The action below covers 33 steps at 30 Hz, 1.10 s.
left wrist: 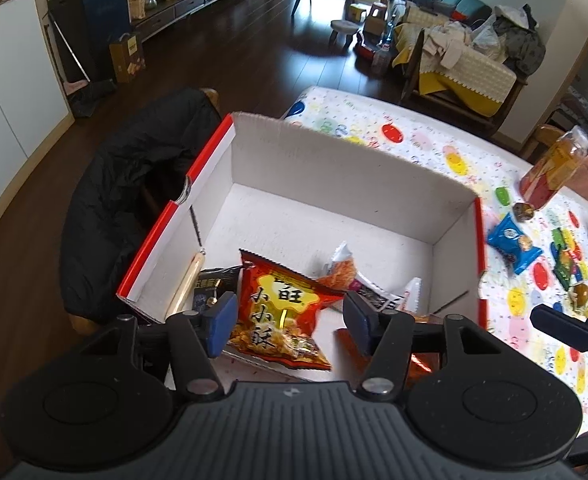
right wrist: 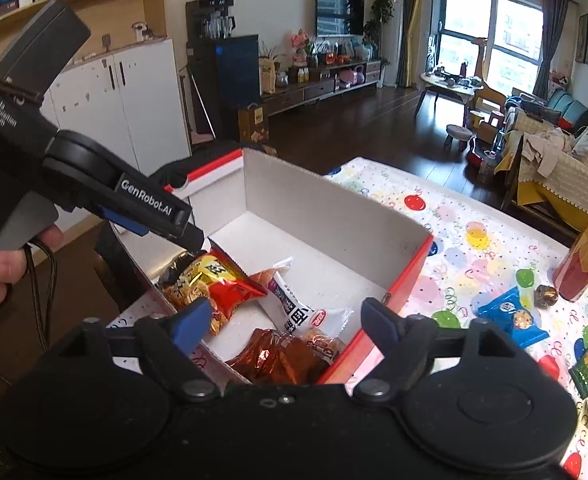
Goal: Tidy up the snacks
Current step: 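Move both tools out of the box back over the table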
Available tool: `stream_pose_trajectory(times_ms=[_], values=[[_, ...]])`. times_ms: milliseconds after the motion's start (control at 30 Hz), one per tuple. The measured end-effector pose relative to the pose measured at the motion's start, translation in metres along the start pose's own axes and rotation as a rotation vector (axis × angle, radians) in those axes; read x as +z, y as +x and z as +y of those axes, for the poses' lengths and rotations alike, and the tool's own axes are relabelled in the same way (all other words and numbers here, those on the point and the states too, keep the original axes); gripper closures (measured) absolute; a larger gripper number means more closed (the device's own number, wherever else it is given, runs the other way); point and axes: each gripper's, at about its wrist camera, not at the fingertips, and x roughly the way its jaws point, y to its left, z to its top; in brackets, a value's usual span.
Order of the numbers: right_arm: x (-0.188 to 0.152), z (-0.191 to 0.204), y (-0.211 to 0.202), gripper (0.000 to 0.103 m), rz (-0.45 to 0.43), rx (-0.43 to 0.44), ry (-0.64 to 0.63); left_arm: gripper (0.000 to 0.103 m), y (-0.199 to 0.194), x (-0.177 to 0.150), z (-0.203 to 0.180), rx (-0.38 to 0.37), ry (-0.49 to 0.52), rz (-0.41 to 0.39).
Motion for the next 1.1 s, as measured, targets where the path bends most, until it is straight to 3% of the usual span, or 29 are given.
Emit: stream_pose_trajectory(times_ms=[167,267,400,500,700,833,1100], values=[[-0.002,-0.011,-0.022,0.015,-0.038,-0.004,0.037,0.045,-0.018,-0.003,-0.013,-0.029,0.021,-0.034],[-0.006,-0.017,-0.037,0.013,-0.063,-0.015,0.058,0.037,-0.028,-0.006,-0.023,-0.052,0.036,-0.053],[-0.013,-0.031,-0.059,0.007,-0.096,-0.044,0.09,0.034,-0.04,-0.01,-0.04,-0.094,0.053,-0.07],[-0.02,-0.044,-0.074,0.002,-0.11,-0.067,0.121,0.025,-0.049,-0.013,-0.054,-0.136,0.057,-0.083],[-0.039,-0.071,-0.103,0.001,-0.136,-0.103,0.174,0.015,-0.058,-0.019,-0.091,-0.209,0.089,-0.095],[-0.053,-0.09,-0.12,0.001,-0.151,-0.134,0.204,0.001,-0.059,-0.023,-0.115,-0.279,0.086,-0.096],[-0.086,-0.138,-0.159,0.0,-0.161,-0.214,0.272,0.001,-0.055,-0.033,-0.174,-0.329,0.123,-0.088]])
